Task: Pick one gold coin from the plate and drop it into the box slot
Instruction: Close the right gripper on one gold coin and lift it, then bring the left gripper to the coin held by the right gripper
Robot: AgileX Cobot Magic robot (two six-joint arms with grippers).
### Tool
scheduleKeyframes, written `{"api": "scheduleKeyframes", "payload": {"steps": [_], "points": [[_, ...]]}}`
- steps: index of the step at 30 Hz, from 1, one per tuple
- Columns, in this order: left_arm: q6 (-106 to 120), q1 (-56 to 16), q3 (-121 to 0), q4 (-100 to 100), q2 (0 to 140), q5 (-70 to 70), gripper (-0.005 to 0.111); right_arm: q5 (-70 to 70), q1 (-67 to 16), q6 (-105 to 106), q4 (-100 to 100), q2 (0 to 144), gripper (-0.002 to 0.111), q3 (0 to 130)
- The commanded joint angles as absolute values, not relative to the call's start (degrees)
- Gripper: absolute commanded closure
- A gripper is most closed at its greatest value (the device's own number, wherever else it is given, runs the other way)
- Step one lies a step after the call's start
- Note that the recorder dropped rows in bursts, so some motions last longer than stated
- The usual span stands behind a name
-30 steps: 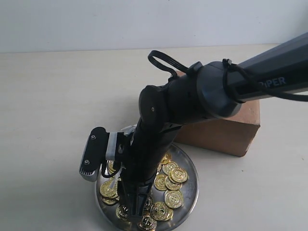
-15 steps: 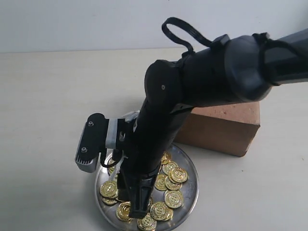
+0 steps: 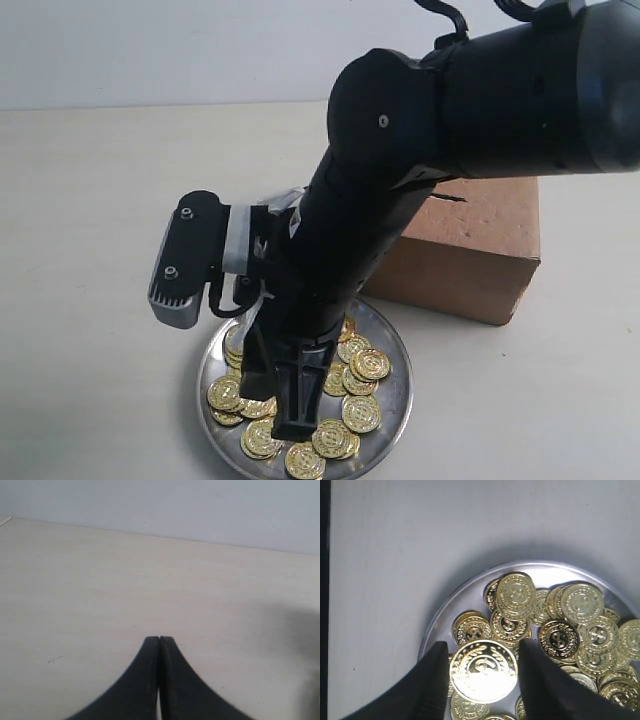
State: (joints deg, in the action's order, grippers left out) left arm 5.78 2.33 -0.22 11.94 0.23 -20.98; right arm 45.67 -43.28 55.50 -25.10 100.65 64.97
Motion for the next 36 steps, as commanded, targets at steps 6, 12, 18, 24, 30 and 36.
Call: {"api": "scheduleKeyframes", "payload": {"steps": [6,12,18,24,30,36], "points": [[-0.6,2.1,0.0,28.2,0.0,-13.4,0.107,47.1,-43.3,54.9,-27.0,100.0,0.078,65.1],[-2.0,2.1,0.0,50.2,0.0,-7.1,0.107,46.7,-43.3,54.9,-27.0,100.0,0.078,65.1],[2.8,2.1,-5.6,52.4,6.5,-17.2,0.107,46.3,-43.3,55.0,-27.0,100.0,0.078,65.1],[36.0,2.1,-18.4,76.3,30.4,-32.2,0.097,45.3,-43.3,55.0,-27.0,100.0,0.078,65.1],[44.8,2.1,-31.6,76.3,58.9,-49.1,0.047,45.2,-43.3,54.9,-26.9,100.0,0.078,65.1],[44.8,2.1,-41.6,69.0,73.1,-64.8,0.045,43.4,-43.3,55.0,-26.9,100.0,0.078,65.1]]}}
